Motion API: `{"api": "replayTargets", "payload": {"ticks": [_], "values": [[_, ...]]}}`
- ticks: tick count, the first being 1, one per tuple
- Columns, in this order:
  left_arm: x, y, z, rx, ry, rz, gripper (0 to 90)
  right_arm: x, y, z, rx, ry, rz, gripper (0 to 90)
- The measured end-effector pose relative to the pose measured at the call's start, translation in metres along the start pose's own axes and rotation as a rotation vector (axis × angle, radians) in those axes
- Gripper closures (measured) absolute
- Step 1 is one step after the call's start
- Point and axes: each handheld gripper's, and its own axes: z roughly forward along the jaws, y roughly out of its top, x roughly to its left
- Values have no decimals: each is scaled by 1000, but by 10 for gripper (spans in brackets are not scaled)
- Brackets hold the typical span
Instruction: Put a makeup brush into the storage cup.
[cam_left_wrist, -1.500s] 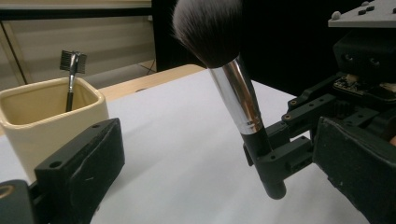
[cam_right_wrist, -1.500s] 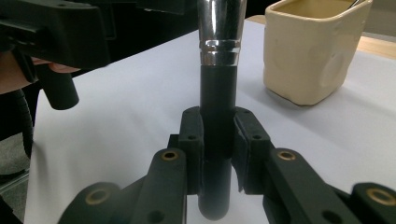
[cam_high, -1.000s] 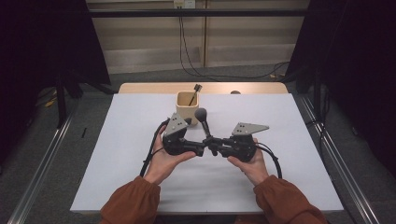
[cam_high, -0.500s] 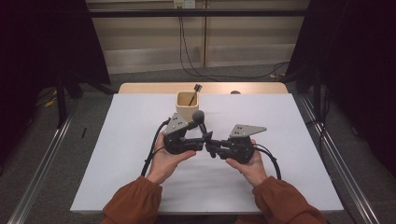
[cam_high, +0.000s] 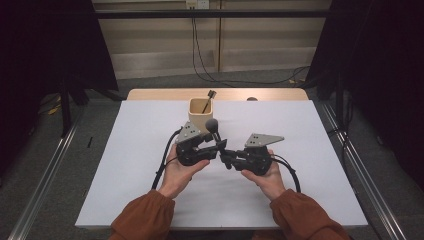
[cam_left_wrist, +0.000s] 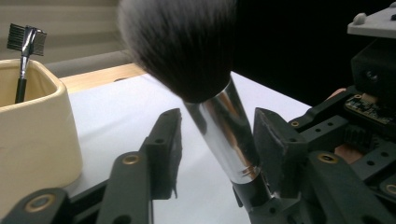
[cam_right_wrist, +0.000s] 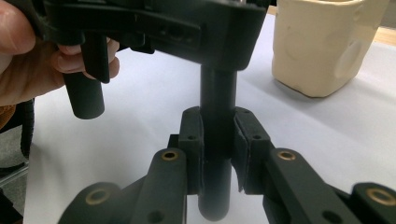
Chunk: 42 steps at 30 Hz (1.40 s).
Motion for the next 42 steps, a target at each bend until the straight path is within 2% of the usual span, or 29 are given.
{"api": "replayTargets", "payload": {"ticks": [3,6,11,18,26,28,32,42], "values": [[-1,0,-1,-1,-3,15,621,0,-1,1,1,2,3,757],[-3,0,-1,-14,-6,20,633,1,-1,2,-4,4,8,757],[-1,0,-1,-21,-25,-6,651,2,-1,2,-10,-9,-3,757],[-2,0,0,-26,-44,-13,671,1,0,2,-12,-19,-1,754],[-5,0,0,-25,-73,0,710,0,-1,2,-10,-13,13,739],[-5,0,-1,-22,-56,4,712,-1,0,2,-11,-13,20,725],[-2,0,-2,-27,-48,-10,713,-4,-1,1,5,-19,34,644],[-3,1,-3,-27,-49,3,713,-4,0,0,-3,-14,35,406]]}}
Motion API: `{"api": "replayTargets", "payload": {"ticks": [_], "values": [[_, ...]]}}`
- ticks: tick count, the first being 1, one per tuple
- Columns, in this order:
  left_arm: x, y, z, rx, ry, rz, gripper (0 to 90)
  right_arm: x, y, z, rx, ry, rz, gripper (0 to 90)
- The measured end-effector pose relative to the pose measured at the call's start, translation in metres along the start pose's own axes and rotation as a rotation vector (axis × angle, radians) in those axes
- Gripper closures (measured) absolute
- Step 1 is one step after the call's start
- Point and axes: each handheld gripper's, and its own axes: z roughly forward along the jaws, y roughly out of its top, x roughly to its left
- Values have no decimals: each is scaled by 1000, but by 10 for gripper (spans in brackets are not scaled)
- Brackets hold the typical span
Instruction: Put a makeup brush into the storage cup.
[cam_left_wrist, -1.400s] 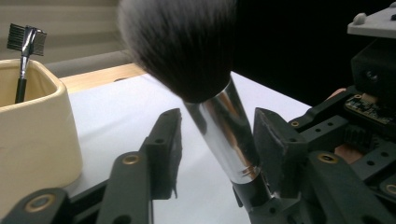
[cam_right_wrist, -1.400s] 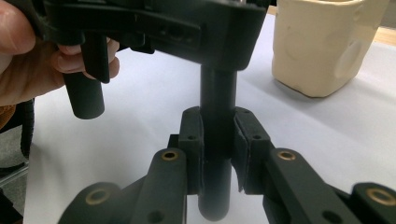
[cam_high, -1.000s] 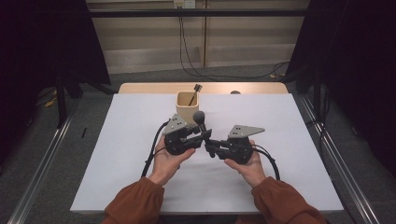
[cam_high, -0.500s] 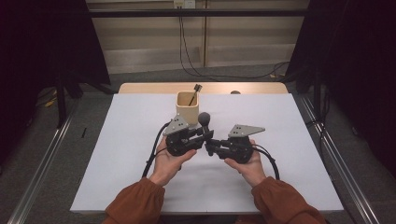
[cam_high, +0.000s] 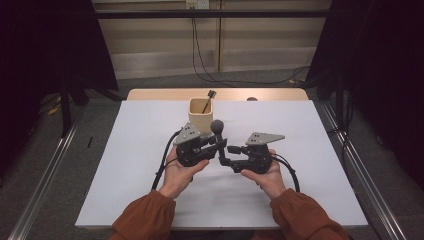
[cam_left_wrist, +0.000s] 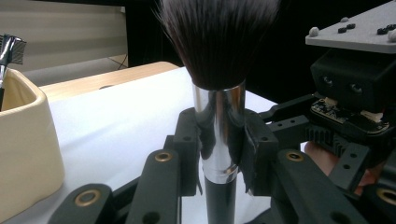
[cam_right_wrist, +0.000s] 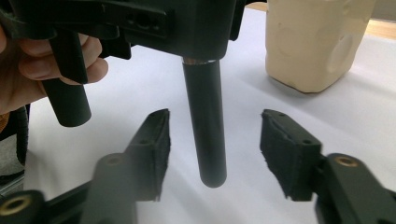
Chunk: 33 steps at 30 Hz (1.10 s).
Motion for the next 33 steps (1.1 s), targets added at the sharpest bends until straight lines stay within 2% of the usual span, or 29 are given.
{"api": "replayTargets", "payload": {"ticks": [3,8,15,18,24,26,28,33], "values": [[0,1,-1,-5,6,2,713,0,0,-1,0,-8,-4,365],[2,2,-4,-9,9,-4,713,-4,0,-2,-11,-16,18,270],[3,3,-6,-9,15,1,713,-7,0,-4,-14,-8,40,99],[5,3,-7,-7,17,-2,713,-8,1,-5,-22,-4,40,62],[7,3,-10,-5,16,-10,713,-10,1,-7,-24,-53,49,62],[7,3,-10,-6,4,-12,712,-11,0,-8,-19,-58,50,63],[6,3,-10,-6,-6,-2,713,-11,0,-7,-13,-34,34,67],[6,3,-11,8,-11,-2,712,-10,-1,-7,-12,-68,7,67]]}}
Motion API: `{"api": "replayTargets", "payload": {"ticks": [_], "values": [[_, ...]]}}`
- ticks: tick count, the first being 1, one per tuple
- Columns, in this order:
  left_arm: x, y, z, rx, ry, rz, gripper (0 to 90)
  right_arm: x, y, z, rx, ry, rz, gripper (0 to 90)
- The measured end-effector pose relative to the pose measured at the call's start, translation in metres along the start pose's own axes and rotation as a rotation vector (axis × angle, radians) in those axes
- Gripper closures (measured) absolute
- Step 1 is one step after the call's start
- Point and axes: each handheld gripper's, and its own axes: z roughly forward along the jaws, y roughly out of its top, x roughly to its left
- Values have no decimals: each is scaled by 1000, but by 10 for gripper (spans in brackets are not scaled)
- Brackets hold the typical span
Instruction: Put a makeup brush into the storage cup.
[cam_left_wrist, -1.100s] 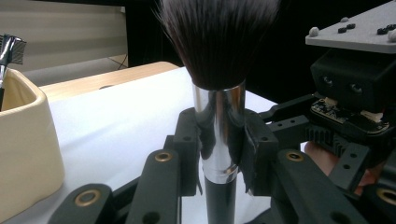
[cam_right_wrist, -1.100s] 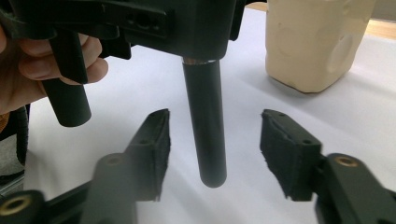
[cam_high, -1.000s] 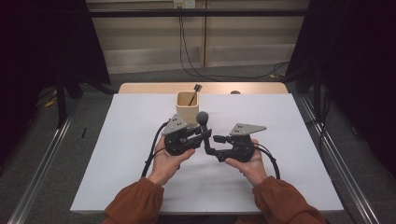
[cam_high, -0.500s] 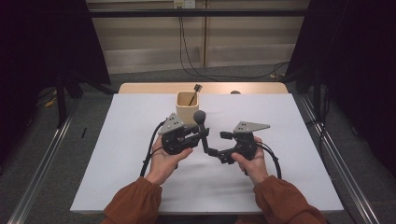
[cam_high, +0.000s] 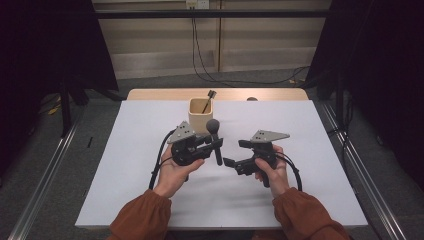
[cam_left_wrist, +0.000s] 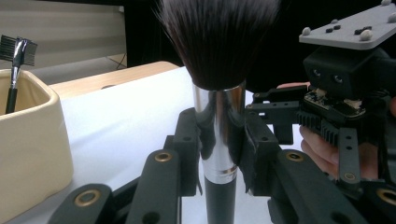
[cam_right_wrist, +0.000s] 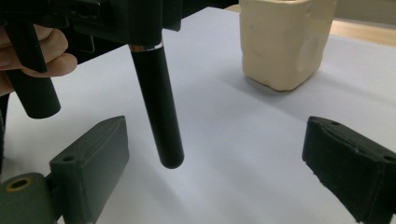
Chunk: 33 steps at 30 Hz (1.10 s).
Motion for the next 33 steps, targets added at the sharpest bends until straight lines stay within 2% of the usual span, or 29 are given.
{"api": "replayTargets", "payload": {"ticks": [2,4,8,12,14,23,26,29,33], "values": [[1,0,-1,1,1,-5,713,0,-1,0,-18,-8,1,67],[1,1,-3,-1,12,-6,713,-1,-1,-1,-35,13,19,65],[3,3,-8,-3,30,-17,712,-1,-1,-3,-75,-3,11,61],[7,4,-13,-1,42,-26,712,-4,-3,-6,-107,-15,46,61],[8,4,-15,-3,48,-29,712,-6,-5,-8,-116,-3,63,61],[15,0,-27,4,83,-55,711,-8,-15,-14,-149,-77,37,57],[18,-1,-32,14,89,-50,711,-10,-18,-18,-160,-90,43,0],[21,-1,-35,19,95,-51,711,-11,-21,-25,-186,-128,32,0],[26,1,-39,23,106,-49,711,-11,-26,-34,-183,-160,28,0]]}}
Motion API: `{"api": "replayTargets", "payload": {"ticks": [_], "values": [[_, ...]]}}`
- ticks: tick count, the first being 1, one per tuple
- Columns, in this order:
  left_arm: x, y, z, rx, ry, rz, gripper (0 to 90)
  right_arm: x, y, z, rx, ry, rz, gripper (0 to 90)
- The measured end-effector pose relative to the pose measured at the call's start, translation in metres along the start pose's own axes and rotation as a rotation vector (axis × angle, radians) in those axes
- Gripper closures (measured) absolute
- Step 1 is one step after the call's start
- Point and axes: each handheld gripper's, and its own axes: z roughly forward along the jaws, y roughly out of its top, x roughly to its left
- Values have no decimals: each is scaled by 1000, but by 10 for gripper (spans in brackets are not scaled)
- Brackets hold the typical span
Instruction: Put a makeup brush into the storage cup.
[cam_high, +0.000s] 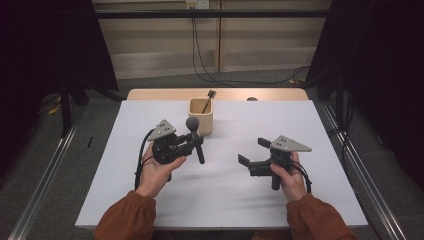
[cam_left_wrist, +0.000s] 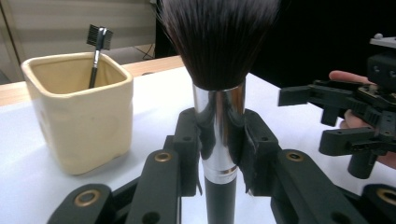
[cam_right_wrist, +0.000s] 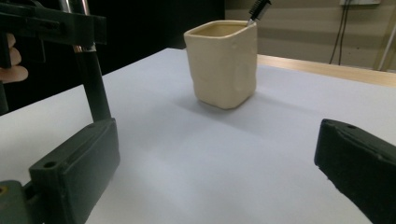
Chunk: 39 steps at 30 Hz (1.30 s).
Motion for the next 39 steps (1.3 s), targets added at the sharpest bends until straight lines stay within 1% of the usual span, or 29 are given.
{"api": "replayTargets", "payload": {"ticks": [1,2,4,5,6,7,8,9,13,18,20,25,30,33,35,36,38,39], "values": [[1,0,-1,2,2,1,711,0,-1,-2,2,-11,-1,0],[2,1,-2,4,4,-1,711,-1,-2,-5,6,-9,5,0],[4,1,-3,6,10,-7,711,-4,-3,-9,15,26,18,0],[6,2,-3,16,0,-7,711,-5,-4,-12,-1,29,19,0],[6,3,-3,16,8,-5,711,-5,-4,-14,-9,31,8,0],[7,4,-4,18,7,0,711,-6,-4,-16,-9,33,7,0],[8,5,-5,13,5,-5,711,-6,-4,-18,-9,22,6,0],[9,6,-6,11,13,0,711,-6,-5,-20,-9,1,7,0],[11,10,-10,7,15,3,711,-8,-7,-29,-14,-29,-5,0],[15,12,-13,11,21,9,711,-12,-13,-38,-7,-45,1,0],[15,13,-14,9,23,12,711,-13,-14,-41,-13,-51,0,0],[18,16,-17,6,30,10,711,-15,-14,-51,-17,-66,-10,0],[21,17,-19,10,38,4,711,-19,-19,-59,-9,-111,0,0],[23,18,-20,13,37,1,711,-20,-19,-63,-18,-125,2,0],[24,19,-19,11,37,-2,711,-20,-19,-67,-19,-132,-5,0],[25,20,-20,13,43,-1,711,-20,-19,-68,-18,-133,-5,0],[26,22,-20,4,42,-4,711,-21,-21,-71,-13,-136,3,0],[27,23,-20,10,43,-1,711,-21,-22,-72,-12,-144,8,0]]}}
